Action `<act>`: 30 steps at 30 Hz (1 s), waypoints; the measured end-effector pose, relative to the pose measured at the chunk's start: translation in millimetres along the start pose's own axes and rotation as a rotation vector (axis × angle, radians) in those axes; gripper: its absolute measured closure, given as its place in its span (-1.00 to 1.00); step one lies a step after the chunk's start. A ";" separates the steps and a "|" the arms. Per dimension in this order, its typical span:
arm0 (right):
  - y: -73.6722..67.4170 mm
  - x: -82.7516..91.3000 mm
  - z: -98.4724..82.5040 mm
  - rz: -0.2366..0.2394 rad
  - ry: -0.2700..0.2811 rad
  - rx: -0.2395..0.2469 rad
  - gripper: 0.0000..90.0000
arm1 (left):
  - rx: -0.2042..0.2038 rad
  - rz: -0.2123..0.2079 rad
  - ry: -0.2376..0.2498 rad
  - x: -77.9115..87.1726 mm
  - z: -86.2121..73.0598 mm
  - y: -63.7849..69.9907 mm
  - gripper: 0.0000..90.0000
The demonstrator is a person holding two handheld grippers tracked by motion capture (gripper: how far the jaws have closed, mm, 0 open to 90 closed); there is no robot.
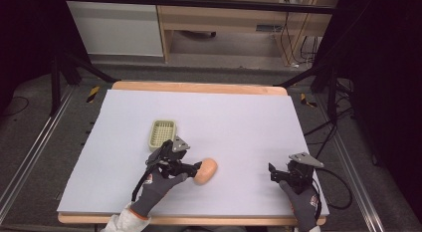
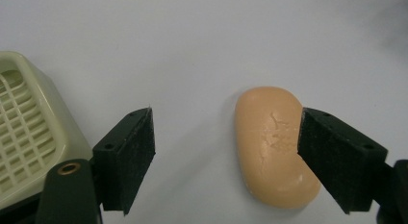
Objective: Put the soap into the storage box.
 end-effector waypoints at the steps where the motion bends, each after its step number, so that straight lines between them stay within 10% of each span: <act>1: -0.2 -0.1 -0.1 0.000 -0.001 0.003 -0.84 | -0.003 -0.003 -0.004 -1.2 0.0 1.1 -0.55; 30: -1.0 -1.0 -0.4 0.000 -0.009 0.005 -0.84 | -0.076 -0.011 -0.084 -26.9 -1.3 26.7 -0.64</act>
Point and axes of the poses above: each handheld gripper's, and its own axes: x roughly backward along the jaws, z roughly out of its top, y roughly to its right, the point moved 3 cm from there along -x, roughly forward along the jaws, and after that the axes turned 1 degree about -y, right-handed, at the moved point
